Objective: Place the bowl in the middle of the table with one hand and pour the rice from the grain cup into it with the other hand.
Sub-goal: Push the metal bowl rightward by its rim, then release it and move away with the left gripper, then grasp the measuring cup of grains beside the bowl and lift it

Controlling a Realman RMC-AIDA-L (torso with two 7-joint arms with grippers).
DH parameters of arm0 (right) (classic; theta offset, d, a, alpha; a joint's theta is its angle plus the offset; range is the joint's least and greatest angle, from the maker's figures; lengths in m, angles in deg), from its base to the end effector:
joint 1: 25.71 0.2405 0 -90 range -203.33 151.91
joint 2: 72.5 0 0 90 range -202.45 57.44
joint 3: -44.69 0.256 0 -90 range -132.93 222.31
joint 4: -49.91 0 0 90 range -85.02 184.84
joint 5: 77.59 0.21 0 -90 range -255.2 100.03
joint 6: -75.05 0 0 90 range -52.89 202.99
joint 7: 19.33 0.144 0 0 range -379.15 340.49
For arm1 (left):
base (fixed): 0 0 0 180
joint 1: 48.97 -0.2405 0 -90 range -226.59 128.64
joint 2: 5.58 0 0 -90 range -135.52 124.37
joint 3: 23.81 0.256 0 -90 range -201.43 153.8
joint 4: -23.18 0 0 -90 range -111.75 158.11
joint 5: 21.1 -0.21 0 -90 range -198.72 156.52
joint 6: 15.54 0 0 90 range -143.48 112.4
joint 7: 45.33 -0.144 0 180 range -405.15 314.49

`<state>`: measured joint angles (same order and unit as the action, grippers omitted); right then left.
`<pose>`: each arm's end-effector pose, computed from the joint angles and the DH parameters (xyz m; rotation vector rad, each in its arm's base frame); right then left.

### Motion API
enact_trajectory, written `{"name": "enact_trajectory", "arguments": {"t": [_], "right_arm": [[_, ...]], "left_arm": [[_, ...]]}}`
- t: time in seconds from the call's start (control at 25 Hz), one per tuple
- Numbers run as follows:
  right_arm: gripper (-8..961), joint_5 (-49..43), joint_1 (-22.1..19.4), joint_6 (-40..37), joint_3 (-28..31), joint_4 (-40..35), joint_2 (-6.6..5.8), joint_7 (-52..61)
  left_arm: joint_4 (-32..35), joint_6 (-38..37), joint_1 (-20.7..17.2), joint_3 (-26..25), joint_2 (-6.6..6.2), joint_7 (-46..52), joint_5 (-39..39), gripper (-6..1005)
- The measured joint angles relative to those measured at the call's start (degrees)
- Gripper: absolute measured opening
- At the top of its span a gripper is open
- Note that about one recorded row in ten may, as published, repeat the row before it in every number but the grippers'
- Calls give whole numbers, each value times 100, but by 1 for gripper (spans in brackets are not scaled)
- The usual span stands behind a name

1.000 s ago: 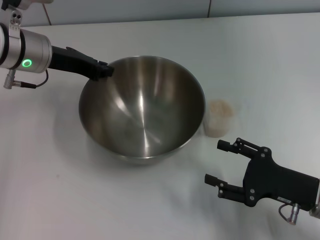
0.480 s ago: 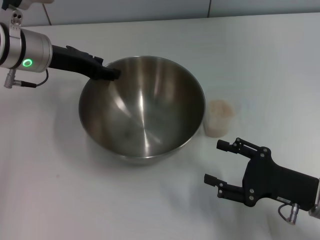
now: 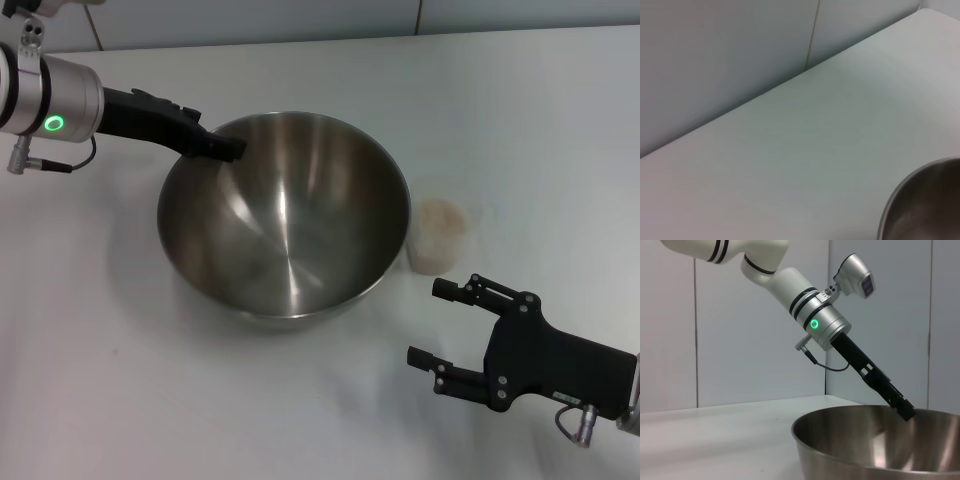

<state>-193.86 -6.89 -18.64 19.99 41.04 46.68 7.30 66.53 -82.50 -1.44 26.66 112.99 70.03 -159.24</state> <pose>0.3119 0.2159 -0.0581 -2.5152 0.2293 0.8984 -0.2029 0.4319 -0.0048 -2.5747 -0.8288 -0.0588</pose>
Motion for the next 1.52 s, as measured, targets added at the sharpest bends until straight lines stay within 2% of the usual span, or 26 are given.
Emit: {"name": "enact_trajectory", "arguments": {"t": [0.2,0.44,0.48,0.52,0.6,0.72,0.76,0.84,0.88,0.92,1.04,1.24,1.52], "right_arm": [[785,0,9,0,0,0,0,0],[781,0,-5,0,8,0,-1,0],[780,0,-6,0,9,0,-2,0],[779,0,-6,0,9,-2,-4,0],[778,0,-7,0,9,-6,-6,0],[776,0,-9,1,9,-18,-7,0],[775,0,-9,1,9,-20,-8,0],[774,0,-10,0,9,-23,-8,-1],[773,-1,-10,1,9,-25,-8,-1],[772,-1,-10,1,9,-26,-8,-1],[770,-1,-7,0,9,-27,-4,-18],[767,-1,-2,1,9,-26,-1,-32],[762,1,-6,1,9,-16,0,-36]], "left_arm": [[31,-27,-58,-34,-16,-119,196,844],[186,-463,-471,-53,-56,-875,1313,844],[265,-704,-835,-54,-90,-1354,2022,844],[276,-810,-988,-55,-104,-1544,2317,844],[276,-883,-1117,-55,-114,-1684,2501,844],[276,-883,-1117,-55,-114,-1684,2501,844],[142,-1356,-1800,-117,-176,-2454,3398,844],[142,-1356,-1800,-117,-176,-2454,3398,844],[-366,-1975,-2467,-416,-221,-3525,4047,844],[-499,-2130,-2574,-501,-233,-3745,4113,844],[-1019,-2651,-2813,-686,-296,-4458,4154,844],[-1891,-3209,-3146,-712,-371,-5584,4152,845],[-2410,-3386,-3350,-723,-282,-6570,4181,845]]}}
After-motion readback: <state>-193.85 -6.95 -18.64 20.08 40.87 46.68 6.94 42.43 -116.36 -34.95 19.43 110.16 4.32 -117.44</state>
